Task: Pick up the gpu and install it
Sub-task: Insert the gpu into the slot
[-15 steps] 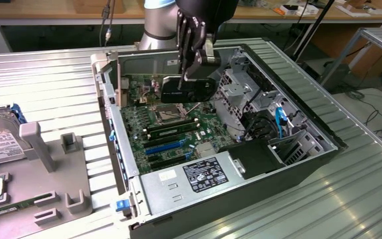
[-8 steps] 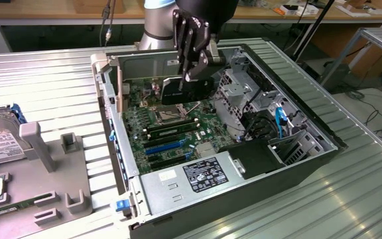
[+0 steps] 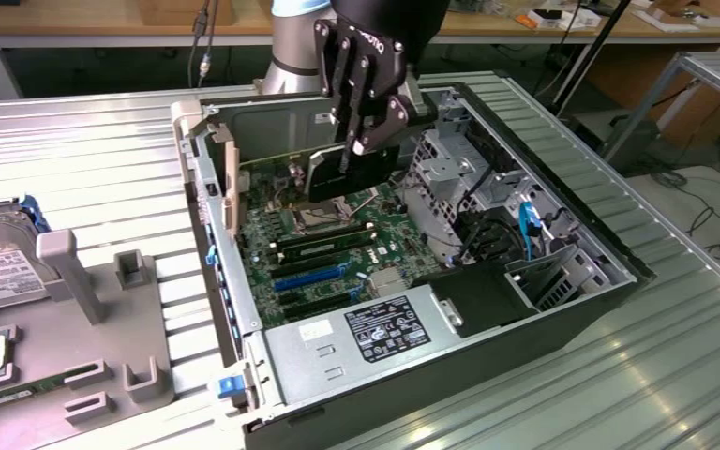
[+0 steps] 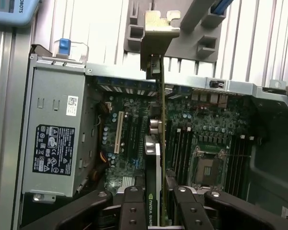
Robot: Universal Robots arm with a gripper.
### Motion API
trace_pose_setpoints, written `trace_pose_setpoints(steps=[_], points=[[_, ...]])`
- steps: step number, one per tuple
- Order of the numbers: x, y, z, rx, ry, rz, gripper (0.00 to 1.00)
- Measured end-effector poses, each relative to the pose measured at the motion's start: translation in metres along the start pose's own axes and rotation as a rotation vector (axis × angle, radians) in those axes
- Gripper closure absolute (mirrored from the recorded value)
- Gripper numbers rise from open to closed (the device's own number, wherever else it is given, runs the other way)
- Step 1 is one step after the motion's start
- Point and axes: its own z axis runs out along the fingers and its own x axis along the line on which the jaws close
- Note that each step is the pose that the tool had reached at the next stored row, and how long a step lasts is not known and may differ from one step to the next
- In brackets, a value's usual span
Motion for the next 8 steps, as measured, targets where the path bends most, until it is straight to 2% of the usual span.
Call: trace_pose_setpoints(steps=[2,4,8], points=[[0.0000,0.0000,0.0000,-0.0009,0.0012,-0.027,0.73],[0.0000,0.0000,0.0000,-0.0009,0.0013,-0.027,0.73],[-0.0002,0.0000,0.0001,0.0001,-0.0001,0.005,0.73]])
